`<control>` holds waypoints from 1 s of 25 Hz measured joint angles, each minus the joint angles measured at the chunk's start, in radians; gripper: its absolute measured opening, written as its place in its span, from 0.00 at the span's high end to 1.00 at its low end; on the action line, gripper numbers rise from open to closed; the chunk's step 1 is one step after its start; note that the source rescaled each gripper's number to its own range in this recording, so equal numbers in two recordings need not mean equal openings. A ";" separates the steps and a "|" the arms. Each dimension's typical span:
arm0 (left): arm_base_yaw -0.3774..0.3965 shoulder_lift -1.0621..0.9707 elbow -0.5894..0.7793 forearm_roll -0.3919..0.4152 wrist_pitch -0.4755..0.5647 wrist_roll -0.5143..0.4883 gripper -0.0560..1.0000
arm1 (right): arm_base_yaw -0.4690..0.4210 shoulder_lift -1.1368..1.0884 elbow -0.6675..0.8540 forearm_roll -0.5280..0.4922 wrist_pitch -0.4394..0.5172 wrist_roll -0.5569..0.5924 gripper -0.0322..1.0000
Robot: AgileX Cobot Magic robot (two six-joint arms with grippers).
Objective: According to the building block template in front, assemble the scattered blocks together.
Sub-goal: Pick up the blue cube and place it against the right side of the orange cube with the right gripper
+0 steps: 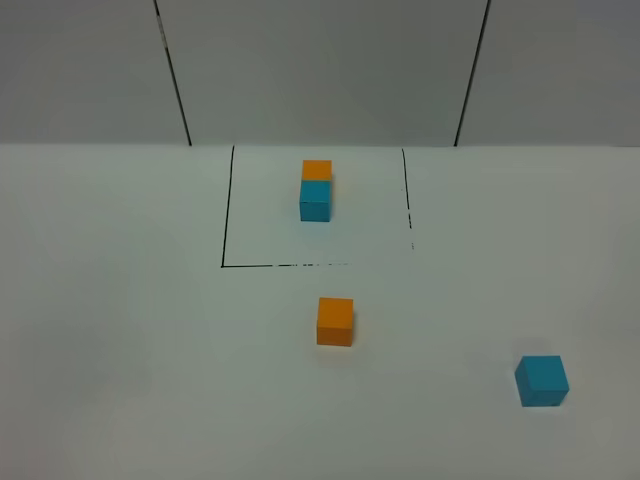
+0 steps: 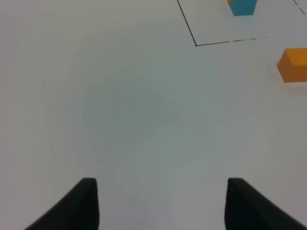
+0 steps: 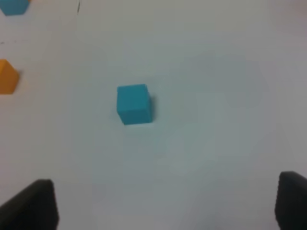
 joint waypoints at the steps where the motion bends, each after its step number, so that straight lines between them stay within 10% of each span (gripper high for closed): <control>1: 0.000 0.000 0.000 0.000 0.000 0.000 0.72 | 0.000 0.046 -0.014 0.021 -0.007 -0.005 0.17; 14: 0.000 0.000 0.000 0.000 0.000 0.000 0.72 | 0.000 0.889 -0.260 0.099 -0.107 -0.187 0.16; 25: 0.000 0.000 0.000 0.000 0.000 0.000 0.73 | 0.000 1.057 -0.280 0.099 -0.172 -0.219 0.16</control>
